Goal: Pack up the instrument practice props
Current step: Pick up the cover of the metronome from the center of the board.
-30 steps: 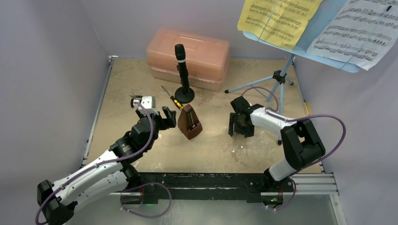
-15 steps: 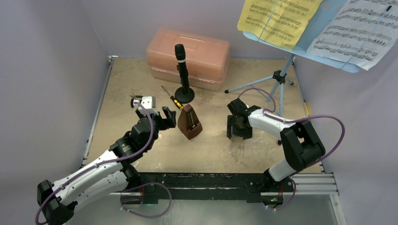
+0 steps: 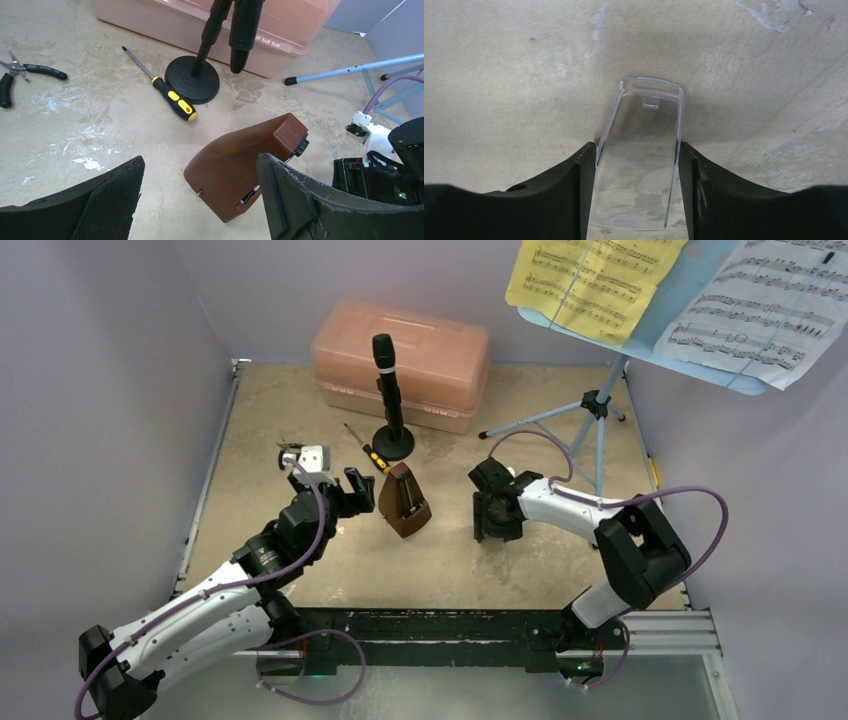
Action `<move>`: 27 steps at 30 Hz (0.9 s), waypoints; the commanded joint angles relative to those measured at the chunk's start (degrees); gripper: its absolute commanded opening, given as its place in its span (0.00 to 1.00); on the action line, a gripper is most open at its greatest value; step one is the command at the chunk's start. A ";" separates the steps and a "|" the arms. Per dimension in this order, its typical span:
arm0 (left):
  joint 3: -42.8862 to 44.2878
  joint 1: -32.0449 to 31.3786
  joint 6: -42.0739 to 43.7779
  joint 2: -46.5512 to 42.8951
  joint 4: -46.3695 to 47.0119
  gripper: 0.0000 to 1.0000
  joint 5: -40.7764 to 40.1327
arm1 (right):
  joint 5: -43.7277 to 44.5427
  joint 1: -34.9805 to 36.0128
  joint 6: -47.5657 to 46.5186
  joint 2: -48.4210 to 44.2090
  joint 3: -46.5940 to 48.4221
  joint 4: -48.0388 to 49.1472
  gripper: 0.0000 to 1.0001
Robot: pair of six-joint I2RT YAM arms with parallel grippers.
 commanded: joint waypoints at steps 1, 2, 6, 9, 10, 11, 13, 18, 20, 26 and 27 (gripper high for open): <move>0.86 -0.46 0.24 -0.43 0.53 0.82 -0.19 | 1.81 1.68 1.10 -4.06 3.51 1.03 0.31; 0.87 -0.41 0.20 -0.37 0.65 0.82 -0.21 | 2.86 1.95 1.09 -4.53 4.04 1.13 0.30; 1.04 -0.48 0.20 0.32 0.51 0.82 -0.36 | 6.59 3.94 0.30 -7.12 5.12 3.41 0.28; 1.34 -0.44 0.20 0.90 0.55 0.82 -0.50 | 9.36 6.17 -0.46 -9.59 4.83 6.55 0.26; 1.43 -0.41 0.16 1.17 0.48 0.82 -0.68 | 10.41 7.18 -0.82 -10.25 4.78 7.80 0.24; 1.62 -0.42 0.07 1.43 0.31 0.82 -0.87 | 11.78 8.41 -1.29 -10.98 4.70 9.08 0.23; 2.25 -0.48 -0.11 2.04 -0.13 0.82 -1.09 | 15.16 11.19 -2.16 -12.84 4.33 11.89 0.21; 4.59 -0.43 -0.62 3.78 -2.12 0.82 -1.21 | 21.71 16.84 -4.12 -16.53 2.25 20.53 0.19; 5.57 -0.43 -1.09 4.49 -2.94 0.82 -0.91 | 24.16 19.22 -6.42 -18.29 0.91 26.00 0.18; 9.01 -0.44 -2.34 6.96 -5.18 0.82 0.38 | 27.39 23.78 -15.28 -22.25 -2.69 42.23 0.17; 9.64 -0.46 -2.47 7.52 -5.83 0.82 0.45 | 27.35 24.30 -17.20 -23.08 -3.76 45.50 0.18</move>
